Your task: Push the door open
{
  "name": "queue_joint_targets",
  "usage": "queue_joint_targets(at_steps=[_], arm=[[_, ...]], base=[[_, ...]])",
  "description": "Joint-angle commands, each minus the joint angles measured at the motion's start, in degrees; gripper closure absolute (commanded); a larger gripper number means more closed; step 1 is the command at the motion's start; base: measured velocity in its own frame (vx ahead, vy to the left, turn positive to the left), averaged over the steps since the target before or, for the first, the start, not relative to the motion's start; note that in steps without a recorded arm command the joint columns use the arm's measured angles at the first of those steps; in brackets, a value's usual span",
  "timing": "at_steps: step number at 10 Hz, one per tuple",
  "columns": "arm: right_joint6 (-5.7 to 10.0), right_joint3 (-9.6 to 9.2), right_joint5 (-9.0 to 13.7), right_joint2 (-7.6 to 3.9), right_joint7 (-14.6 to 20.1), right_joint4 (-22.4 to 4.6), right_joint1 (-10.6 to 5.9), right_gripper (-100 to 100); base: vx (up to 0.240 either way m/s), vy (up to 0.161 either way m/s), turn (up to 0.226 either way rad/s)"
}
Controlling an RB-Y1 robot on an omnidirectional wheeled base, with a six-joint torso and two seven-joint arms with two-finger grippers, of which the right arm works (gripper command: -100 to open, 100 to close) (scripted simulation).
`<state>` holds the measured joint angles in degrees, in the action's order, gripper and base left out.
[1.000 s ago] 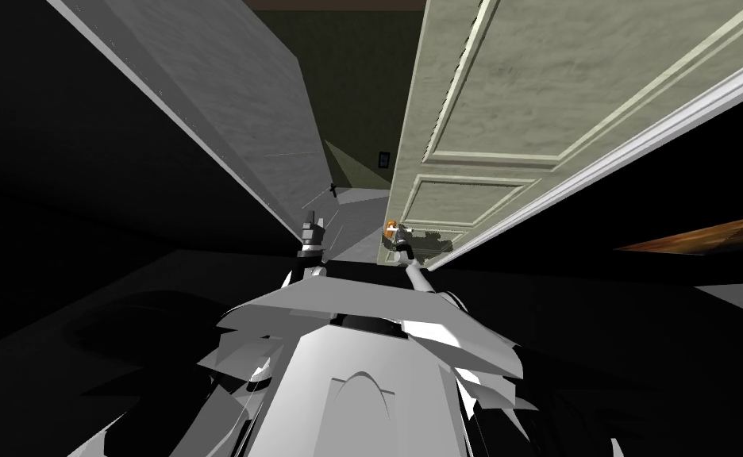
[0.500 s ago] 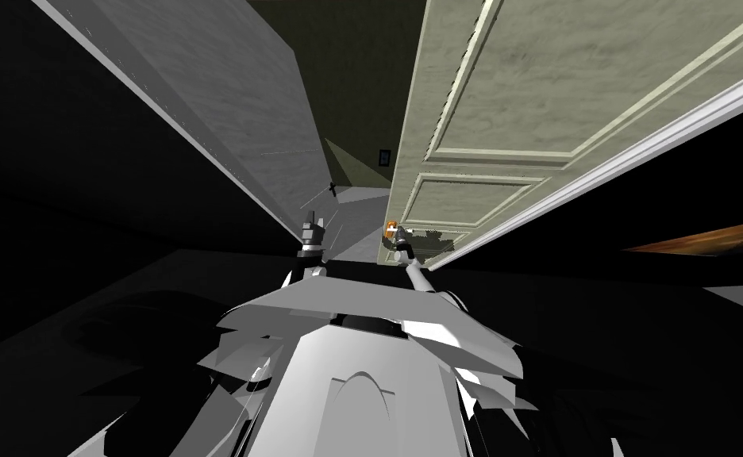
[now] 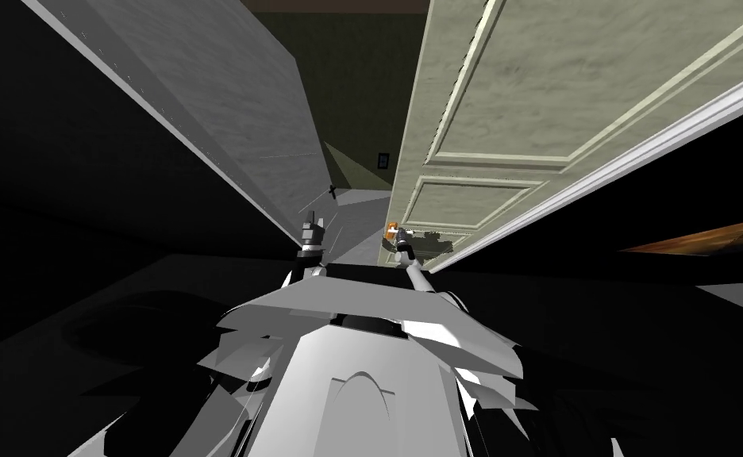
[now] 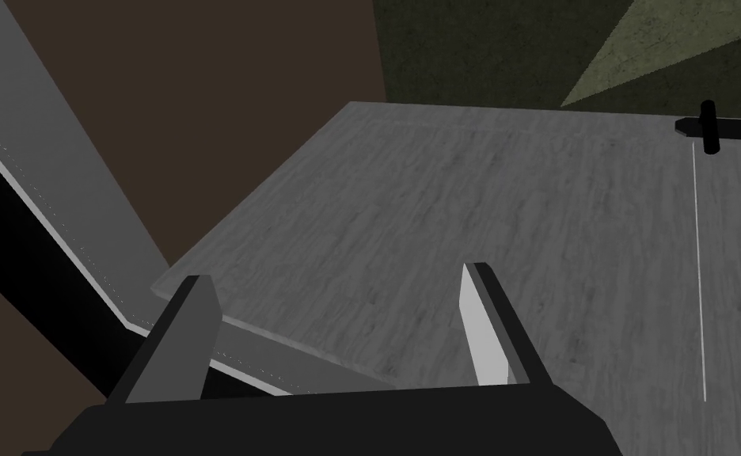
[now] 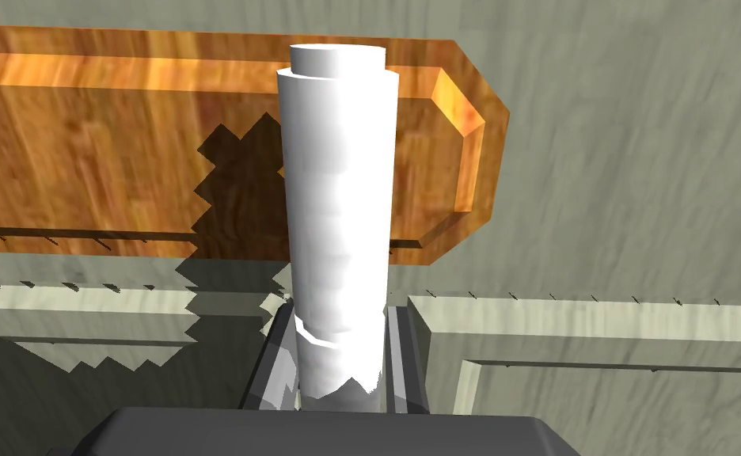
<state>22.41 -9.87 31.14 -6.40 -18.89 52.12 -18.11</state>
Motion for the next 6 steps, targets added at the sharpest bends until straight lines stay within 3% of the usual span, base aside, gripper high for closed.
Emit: queue_joint_targets(at_steps=[1, 6], arm=[[0.23, 1.25, 0.1, -0.59, -0.2, 0.8, -0.29, 100], [0.63, 4.70, 0.3, -1.33, -0.6, -0.6, -0.64, 100]], base=[[0.168, 0.080, -0.044], [0.187, 0.089, -0.054]])
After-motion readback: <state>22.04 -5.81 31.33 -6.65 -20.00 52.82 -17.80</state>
